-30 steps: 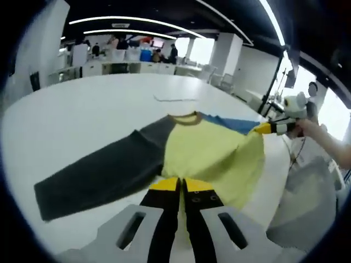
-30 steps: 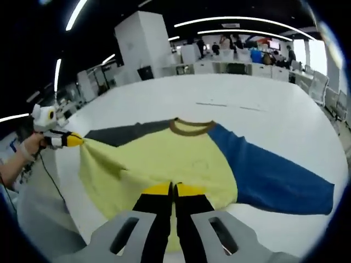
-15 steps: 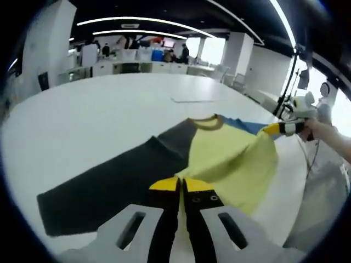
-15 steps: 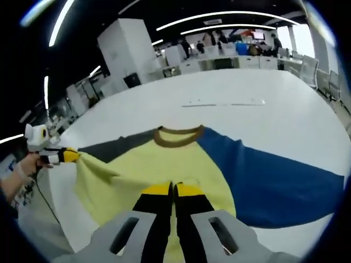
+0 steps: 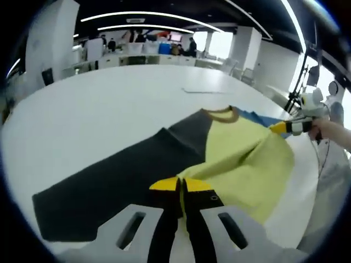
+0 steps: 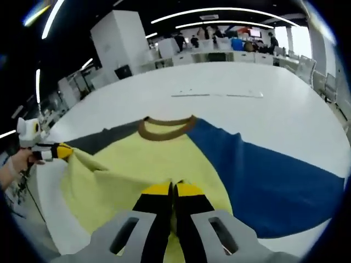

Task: Fold the garment on the visible template until the final outline fits inside the template.

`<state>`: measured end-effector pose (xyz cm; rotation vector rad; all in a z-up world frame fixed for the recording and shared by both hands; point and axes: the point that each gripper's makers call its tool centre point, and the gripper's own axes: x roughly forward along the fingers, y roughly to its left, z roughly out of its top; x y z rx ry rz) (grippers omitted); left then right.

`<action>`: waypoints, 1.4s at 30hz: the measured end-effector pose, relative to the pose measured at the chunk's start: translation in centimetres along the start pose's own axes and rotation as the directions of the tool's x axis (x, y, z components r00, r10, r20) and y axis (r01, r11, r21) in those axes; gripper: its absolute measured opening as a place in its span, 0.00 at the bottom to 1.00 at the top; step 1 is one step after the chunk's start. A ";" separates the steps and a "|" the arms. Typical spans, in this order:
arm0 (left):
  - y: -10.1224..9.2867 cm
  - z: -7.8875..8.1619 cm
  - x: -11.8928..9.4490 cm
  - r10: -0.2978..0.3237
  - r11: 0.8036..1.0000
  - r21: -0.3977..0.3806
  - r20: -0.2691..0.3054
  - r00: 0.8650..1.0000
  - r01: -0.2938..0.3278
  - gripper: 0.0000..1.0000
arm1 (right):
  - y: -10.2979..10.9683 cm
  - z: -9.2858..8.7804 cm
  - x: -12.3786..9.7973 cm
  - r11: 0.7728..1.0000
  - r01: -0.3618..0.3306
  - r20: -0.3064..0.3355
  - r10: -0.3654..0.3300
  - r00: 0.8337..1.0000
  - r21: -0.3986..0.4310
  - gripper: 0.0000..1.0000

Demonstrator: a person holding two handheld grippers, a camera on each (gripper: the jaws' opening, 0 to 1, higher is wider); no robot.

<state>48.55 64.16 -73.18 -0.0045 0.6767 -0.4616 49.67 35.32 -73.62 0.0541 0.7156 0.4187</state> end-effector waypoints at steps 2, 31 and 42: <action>0.1 -0.2 0.3 0.003 1.000 0.000 -0.008 1.000 -0.003 0.00 | 0.0 -0.3 0.2 1.000 0.002 -0.010 -0.002 1.000 -0.006 0.02; 0.4 -2.0 0.8 0.026 0.999 0.043 -0.051 0.998 -0.024 0.05 | -0.8 -0.7 0.8 0.999 0.026 -0.005 -0.026 1.000 -0.032 0.02; 0.1 -0.7 -0.5 0.004 0.998 0.059 -0.039 0.999 -0.002 0.17 | -1.0 0.1 -0.2 0.999 0.016 0.020 -0.015 1.000 -0.044 0.04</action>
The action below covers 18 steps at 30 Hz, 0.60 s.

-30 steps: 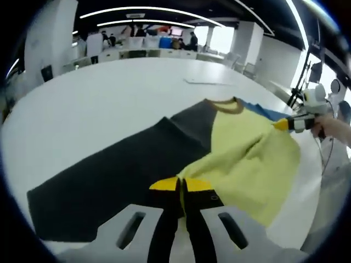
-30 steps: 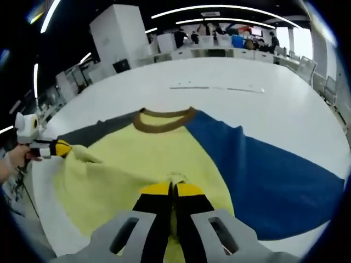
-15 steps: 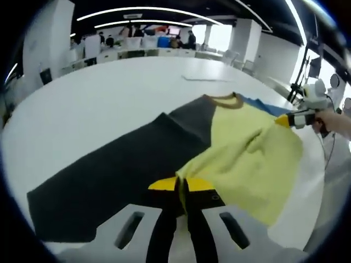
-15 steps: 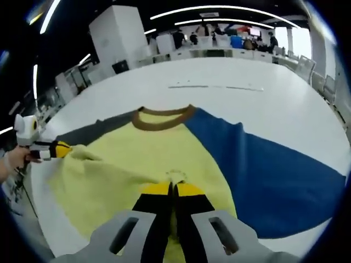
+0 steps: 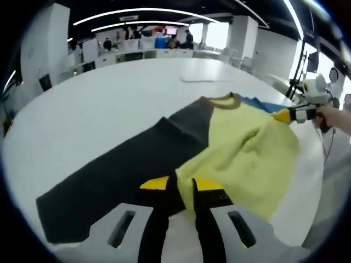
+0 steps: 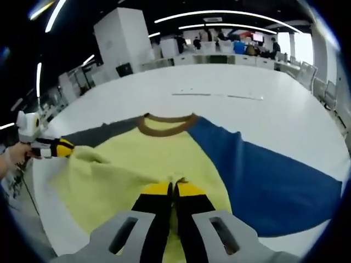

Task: Fold the garment on the visible template until the final outline fits inside the template.

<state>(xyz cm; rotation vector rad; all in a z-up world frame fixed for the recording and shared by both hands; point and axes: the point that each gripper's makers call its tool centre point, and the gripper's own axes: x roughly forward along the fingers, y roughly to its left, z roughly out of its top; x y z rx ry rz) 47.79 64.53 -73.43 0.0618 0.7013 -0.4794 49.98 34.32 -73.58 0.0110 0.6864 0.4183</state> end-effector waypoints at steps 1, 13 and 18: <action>-0.1 0.4 -0.2 -0.002 1.000 0.006 0.010 1.000 0.002 0.18 | -0.2 0.1 -0.1 1.000 0.006 0.004 -0.006 1.000 -0.004 0.05; -0.3 2.4 -2.1 0.002 0.998 0.057 0.049 0.999 -0.005 0.31 | 0.3 1.8 -2.1 0.999 -0.004 0.047 0.006 0.999 -0.054 0.17; -0.4 2.7 -3.0 0.003 0.998 0.069 0.052 0.999 -0.007 0.36 | 0.5 2.6 -3.2 0.996 0.004 0.077 0.002 0.997 -0.089 0.25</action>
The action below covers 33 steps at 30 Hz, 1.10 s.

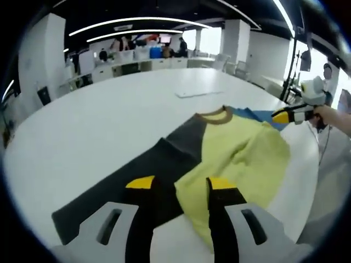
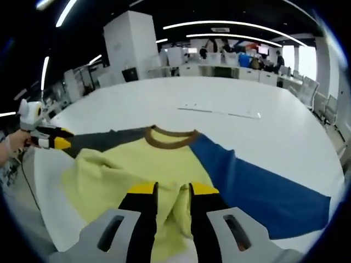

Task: Fold the garment on the visible template until the final outline fits inside the template.

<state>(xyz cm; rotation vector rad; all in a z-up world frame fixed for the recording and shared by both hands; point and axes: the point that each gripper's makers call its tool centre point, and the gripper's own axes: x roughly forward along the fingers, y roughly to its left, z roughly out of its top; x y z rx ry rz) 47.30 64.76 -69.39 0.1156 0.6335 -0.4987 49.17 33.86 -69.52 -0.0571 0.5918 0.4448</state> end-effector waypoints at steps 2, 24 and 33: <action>-0.1 0.3 -0.4 0.000 1.000 0.012 0.006 1.000 0.000 0.38 | 0.1 0.2 -0.4 1.000 -0.005 0.001 0.005 1.000 -0.005 0.26; -2.9 0.7 -3.9 -0.061 0.988 0.135 -0.071 0.996 0.070 0.72 | 2.5 1.7 -4.5 0.992 -0.059 0.034 0.063 0.997 -0.114 0.55; -3.0 1.0 -5.5 -0.025 0.977 0.208 -0.101 0.995 0.046 0.97 | 4.1 2.6 -6.1 0.976 -0.085 0.027 0.093 0.995 -0.199 0.70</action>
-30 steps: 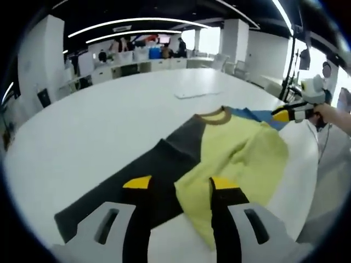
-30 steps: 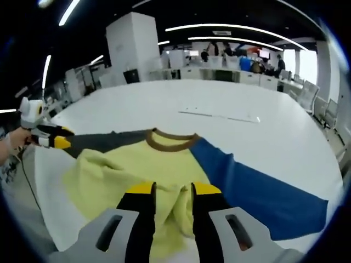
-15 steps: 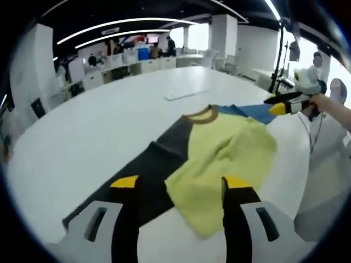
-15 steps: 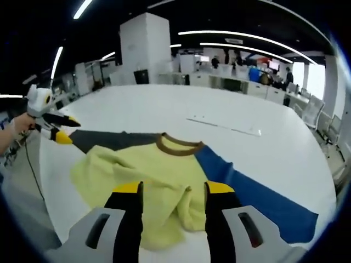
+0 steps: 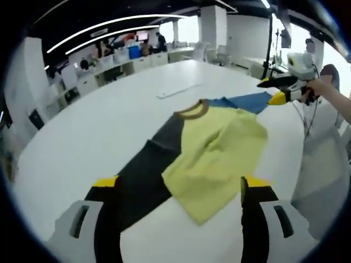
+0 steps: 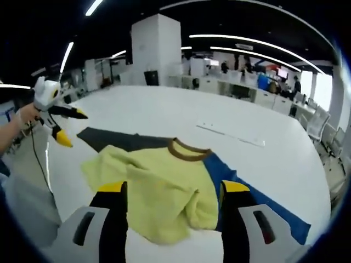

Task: Fold the garment on the visible template until the final outline fits inside the template.

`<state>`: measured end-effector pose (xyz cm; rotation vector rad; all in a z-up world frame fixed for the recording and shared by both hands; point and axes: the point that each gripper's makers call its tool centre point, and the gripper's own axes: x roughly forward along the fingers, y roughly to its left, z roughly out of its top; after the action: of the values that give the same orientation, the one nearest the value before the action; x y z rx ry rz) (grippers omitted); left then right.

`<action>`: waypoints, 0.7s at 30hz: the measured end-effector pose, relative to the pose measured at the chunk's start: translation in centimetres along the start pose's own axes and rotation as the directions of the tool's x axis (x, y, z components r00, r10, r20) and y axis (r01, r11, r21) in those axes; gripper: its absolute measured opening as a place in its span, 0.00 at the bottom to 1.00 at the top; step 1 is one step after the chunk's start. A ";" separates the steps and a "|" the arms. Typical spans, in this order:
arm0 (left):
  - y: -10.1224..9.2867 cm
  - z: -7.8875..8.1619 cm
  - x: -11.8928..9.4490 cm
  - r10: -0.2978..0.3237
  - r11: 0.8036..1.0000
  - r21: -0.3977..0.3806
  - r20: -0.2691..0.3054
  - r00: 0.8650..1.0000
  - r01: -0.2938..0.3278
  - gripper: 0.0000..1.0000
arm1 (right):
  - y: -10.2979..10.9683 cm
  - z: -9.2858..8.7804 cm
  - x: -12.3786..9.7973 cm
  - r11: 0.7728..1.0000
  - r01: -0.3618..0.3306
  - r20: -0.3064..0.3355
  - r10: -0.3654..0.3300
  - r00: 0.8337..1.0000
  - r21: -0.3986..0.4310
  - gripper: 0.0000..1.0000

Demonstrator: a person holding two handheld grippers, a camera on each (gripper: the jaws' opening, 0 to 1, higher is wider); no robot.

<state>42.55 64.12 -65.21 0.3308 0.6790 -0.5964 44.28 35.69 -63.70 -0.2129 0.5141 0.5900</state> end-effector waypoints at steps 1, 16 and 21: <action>0.0 0.0 -0.1 0.005 1.000 0.010 -0.003 1.000 -0.005 0.99 | 0.1 0.1 -0.1 1.000 0.000 -0.004 0.000 1.000 -0.009 0.71; -1.3 -0.6 -2.0 -0.037 0.999 0.015 -0.015 0.999 0.037 1.00 | 2.3 0.8 -1.9 0.994 -0.038 -0.012 0.037 0.999 -0.099 0.98; -1.3 -0.5 -2.6 -0.039 0.999 0.015 -0.014 0.999 0.040 1.00 | 2.7 1.2 -2.4 0.993 -0.047 -0.005 0.046 0.999 -0.110 1.00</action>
<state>39.85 64.38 -63.98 0.3369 0.6957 -0.6377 41.45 37.13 -61.57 -0.3071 0.4903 0.6643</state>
